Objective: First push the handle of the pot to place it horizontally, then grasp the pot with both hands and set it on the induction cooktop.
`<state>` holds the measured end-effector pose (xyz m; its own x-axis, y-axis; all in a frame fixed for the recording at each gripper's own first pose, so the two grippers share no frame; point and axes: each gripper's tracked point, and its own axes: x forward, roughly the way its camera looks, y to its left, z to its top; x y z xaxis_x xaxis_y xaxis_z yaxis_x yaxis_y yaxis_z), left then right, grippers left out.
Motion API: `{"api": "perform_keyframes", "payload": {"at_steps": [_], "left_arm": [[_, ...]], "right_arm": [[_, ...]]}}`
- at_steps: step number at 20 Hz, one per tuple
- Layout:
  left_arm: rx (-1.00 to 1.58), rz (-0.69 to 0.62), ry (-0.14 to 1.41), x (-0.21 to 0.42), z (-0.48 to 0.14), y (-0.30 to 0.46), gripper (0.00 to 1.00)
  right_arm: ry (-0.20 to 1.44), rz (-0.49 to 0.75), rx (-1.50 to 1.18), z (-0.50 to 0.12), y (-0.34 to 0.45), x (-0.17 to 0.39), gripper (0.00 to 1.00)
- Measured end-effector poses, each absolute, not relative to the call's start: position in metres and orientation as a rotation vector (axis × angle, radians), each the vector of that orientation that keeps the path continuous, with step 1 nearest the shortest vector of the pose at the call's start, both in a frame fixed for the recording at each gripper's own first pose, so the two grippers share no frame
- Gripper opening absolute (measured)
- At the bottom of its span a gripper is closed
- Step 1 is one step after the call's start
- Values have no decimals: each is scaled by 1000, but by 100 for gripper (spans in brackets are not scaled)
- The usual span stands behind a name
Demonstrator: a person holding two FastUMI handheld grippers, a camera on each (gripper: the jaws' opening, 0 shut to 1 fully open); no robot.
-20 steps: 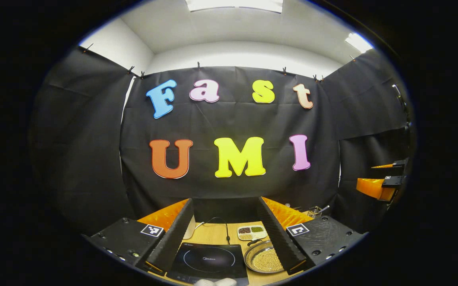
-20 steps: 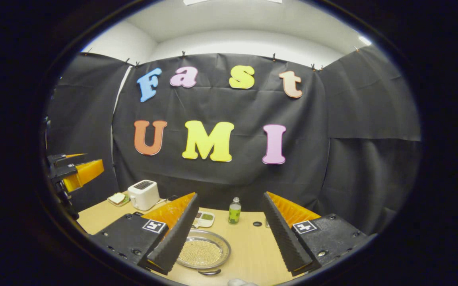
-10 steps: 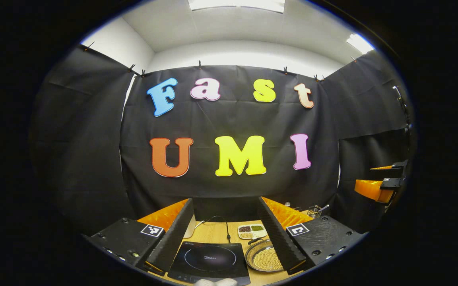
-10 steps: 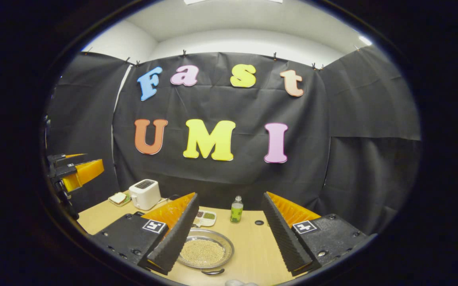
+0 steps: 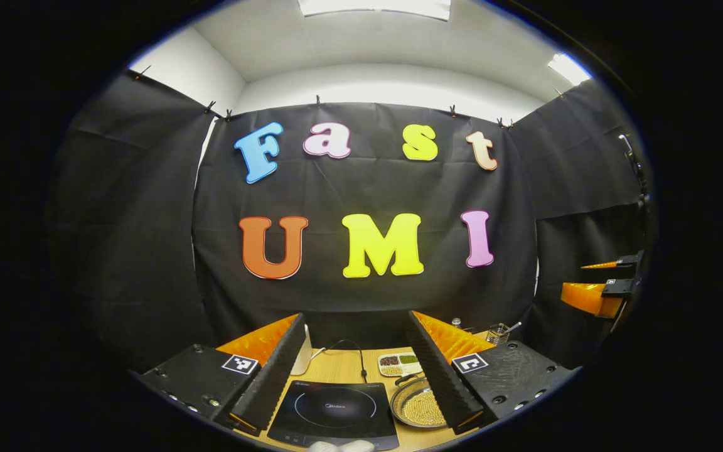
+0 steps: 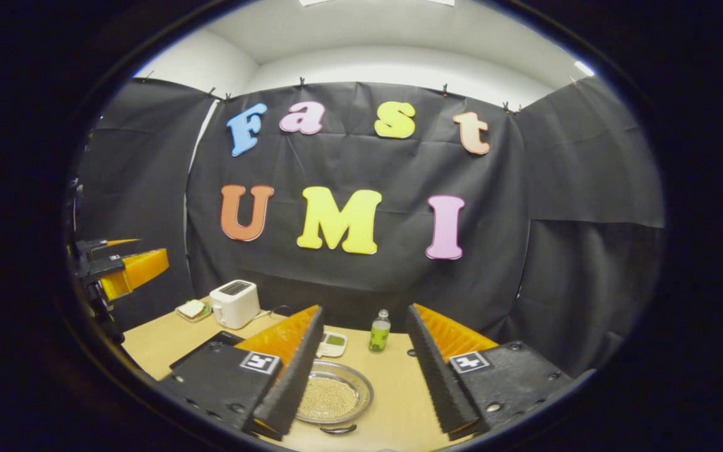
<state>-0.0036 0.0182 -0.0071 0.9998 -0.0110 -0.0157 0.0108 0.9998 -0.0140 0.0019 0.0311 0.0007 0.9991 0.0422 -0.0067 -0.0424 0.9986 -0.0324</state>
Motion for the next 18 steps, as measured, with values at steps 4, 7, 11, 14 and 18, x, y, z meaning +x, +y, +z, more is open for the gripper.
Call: {"api": "perform_keyframes", "payload": {"at_steps": [4,7,11,14,18], "left_arm": [[-17,-15,19,-4,-9,18,96],[-17,-11,22,-3,-12,19,96],[-18,-3,30,-3,-16,20,96],[-16,7,34,-3,-18,23,96],[-22,11,48,-5,-23,22,96]], "right_arm": [[42,100,-30,-8,47,1,25],[107,157,-46,-24,61,2,1],[187,178,-30,-50,68,8,4],[278,201,-9,-89,75,14,4],[416,215,-6,-152,82,19,4]]}}
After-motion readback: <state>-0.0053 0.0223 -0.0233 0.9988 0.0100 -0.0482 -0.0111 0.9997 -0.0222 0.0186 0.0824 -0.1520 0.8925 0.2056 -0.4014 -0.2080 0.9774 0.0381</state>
